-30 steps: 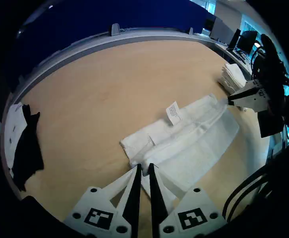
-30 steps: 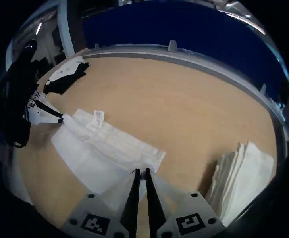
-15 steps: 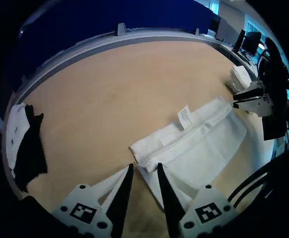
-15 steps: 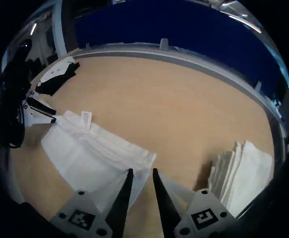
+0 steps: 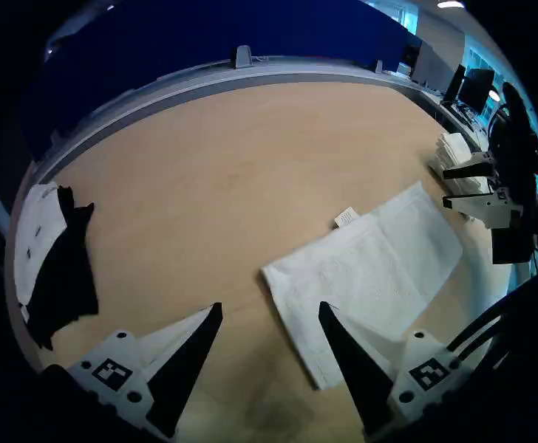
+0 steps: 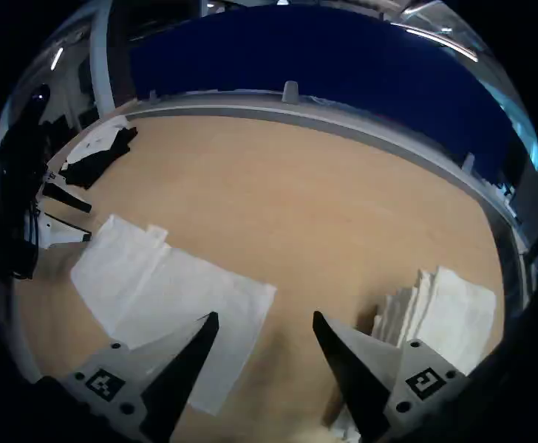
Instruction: Fold towel
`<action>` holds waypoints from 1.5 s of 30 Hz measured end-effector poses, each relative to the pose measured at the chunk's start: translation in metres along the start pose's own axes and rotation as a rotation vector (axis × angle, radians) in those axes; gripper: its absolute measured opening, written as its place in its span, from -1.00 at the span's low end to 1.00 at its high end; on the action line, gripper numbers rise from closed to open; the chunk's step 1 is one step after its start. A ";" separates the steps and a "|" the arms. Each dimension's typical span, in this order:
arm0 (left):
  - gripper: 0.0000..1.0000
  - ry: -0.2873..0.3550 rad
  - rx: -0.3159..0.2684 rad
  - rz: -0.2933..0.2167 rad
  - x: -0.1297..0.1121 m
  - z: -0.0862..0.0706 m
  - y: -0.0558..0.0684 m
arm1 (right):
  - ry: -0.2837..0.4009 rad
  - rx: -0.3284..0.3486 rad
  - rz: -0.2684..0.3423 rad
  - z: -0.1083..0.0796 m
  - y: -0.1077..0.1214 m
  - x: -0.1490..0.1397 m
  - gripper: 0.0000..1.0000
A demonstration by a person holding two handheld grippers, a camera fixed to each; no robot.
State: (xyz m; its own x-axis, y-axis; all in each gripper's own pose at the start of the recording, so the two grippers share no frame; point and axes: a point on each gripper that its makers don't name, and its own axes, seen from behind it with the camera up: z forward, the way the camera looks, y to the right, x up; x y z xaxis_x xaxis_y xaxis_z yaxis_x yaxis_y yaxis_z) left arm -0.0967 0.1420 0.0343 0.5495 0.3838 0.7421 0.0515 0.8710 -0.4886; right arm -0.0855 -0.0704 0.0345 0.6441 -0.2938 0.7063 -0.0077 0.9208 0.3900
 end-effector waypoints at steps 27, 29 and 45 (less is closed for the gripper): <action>0.95 0.053 0.076 -0.099 -0.032 -0.054 -0.011 | -0.020 0.049 -0.058 -0.032 -0.017 -0.021 1.00; 0.94 0.056 0.091 -0.110 -0.040 -0.062 -0.013 | -0.026 0.059 -0.074 -0.032 -0.020 -0.024 1.00; 0.95 0.080 0.204 -0.228 -0.107 -0.128 -0.023 | -0.094 0.157 -0.210 -0.037 -0.048 -0.044 1.00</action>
State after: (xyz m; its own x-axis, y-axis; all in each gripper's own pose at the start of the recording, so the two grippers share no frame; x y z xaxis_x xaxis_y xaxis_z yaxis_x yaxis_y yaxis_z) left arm -0.0501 0.0415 -0.0920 0.6074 0.1535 0.7794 0.0169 0.9784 -0.2059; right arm -0.0849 -0.0918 -0.0370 0.5704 -0.5029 0.6494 -0.0053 0.7883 0.6152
